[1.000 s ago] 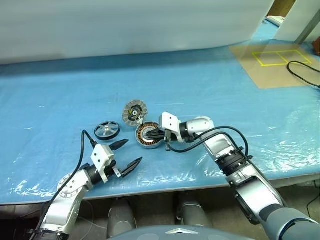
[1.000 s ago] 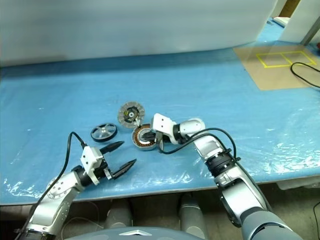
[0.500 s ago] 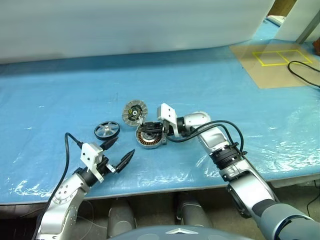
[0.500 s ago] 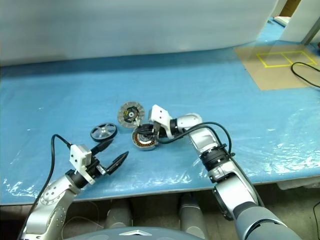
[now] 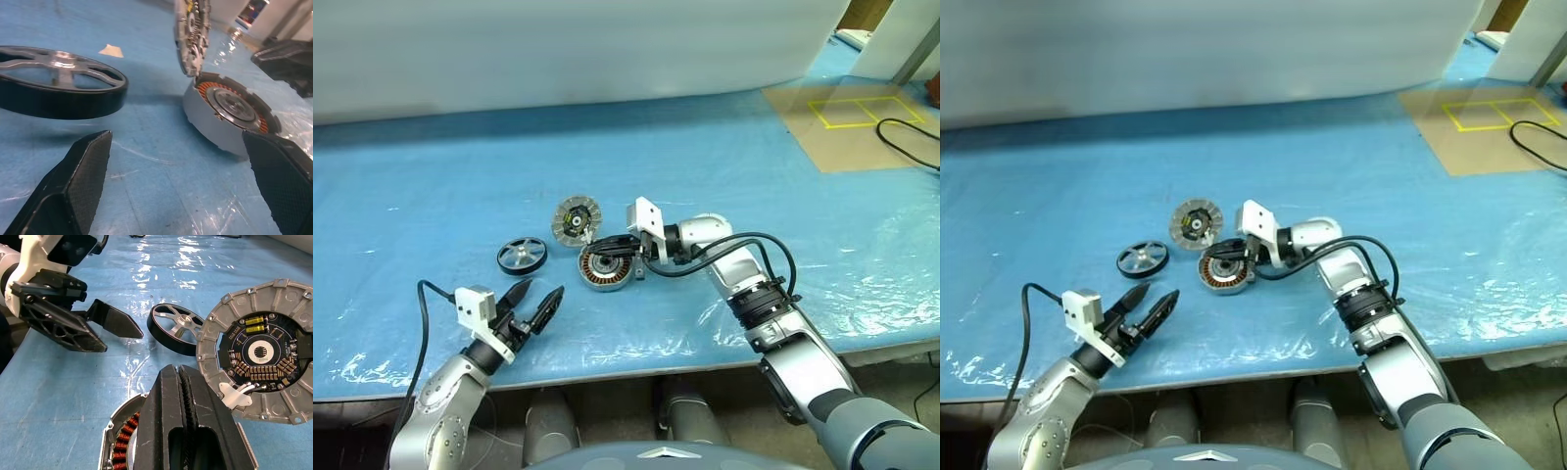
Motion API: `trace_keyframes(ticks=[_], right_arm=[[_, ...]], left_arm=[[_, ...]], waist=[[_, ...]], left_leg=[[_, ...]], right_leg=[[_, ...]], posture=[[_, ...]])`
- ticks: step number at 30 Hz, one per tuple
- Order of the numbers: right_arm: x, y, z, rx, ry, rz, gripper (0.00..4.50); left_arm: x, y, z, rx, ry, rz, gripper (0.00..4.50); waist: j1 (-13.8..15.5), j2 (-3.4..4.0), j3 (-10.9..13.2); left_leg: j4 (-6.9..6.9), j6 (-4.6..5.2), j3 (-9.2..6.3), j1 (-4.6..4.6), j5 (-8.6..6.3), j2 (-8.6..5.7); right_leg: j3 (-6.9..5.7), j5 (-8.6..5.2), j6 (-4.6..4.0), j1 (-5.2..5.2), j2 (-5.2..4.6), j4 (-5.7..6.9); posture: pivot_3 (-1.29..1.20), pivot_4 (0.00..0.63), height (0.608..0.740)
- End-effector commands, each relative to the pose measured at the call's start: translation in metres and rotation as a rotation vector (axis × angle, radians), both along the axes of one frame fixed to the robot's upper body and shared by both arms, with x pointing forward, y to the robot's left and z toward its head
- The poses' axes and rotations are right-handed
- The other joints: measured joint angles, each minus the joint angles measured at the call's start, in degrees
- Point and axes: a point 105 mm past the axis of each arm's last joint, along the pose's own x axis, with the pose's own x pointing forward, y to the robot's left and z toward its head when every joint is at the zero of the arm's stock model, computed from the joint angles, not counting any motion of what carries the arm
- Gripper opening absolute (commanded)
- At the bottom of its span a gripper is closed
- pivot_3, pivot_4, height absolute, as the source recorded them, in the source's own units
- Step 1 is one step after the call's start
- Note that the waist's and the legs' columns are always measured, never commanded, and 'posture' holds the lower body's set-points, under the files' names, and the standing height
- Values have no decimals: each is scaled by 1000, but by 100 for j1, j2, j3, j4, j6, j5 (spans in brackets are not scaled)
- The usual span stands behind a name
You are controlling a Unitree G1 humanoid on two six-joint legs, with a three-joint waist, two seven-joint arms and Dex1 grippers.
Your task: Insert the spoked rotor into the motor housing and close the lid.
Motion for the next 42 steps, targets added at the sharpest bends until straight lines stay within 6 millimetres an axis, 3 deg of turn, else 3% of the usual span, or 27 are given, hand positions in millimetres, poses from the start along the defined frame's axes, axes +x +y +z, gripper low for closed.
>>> trace_keyframes(ticks=[1,10,16,21,25,32,38,42], right_arm=[[-2,3,13,22,-63,26,33],[-1,0,9,9,-65,12,33],[0,-2,6,0,-66,2,33],[1,-3,3,-15,-67,-7,33],[3,-4,-2,-32,-67,-10,33],[4,-2,-3,-33,-74,-17,33],[-1,-2,-7,-23,-62,-39,33],[-5,-1,-10,-7,-42,-65,33]], left_arm=[[3,7,10,-66,4,48,4500],[17,22,19,-267,40,146,4500],[9,21,24,-327,70,145,4500],[-12,20,28,-238,96,41,4500],[-16,34,63,-139,3,-46,4500],[4,43,114,122,-58,-272,4500],[28,49,135,301,-41,-411,4500],[41,63,131,409,16,-444,4500]], waist=[[-1,0,0],[0,-4,-1],[1,-10,-1],[-1,-12,-1],[9,-13,-1],[8,-15,-1],[1,-17,-3],[2,-17,-3]], left_leg=[[0,0,0,0,0,0],[6,1,0,-1,1,-3],[6,1,0,-3,1,-3],[6,2,0,-3,0,2],[6,2,-1,2,0,2],[22,2,-2,12,1,-2],[19,-21,-3,3,15,-2],[17,-22,-3,1,17,-5]], right_leg=[[0,0,0,0,0,1],[0,0,0,0,1,1],[-1,0,0,0,2,0],[-1,0,0,0,2,0],[-6,0,0,-3,2,2],[-5,0,0,-2,-1,23],[-5,0,0,-12,3,18],[-5,1,1,-12,2,18]], posture=[[0,150,740],[0,150,740],[0,150,740],[0,150,740],[0,150,740],[0,150,740],[0,150,740],[0,150,740]])
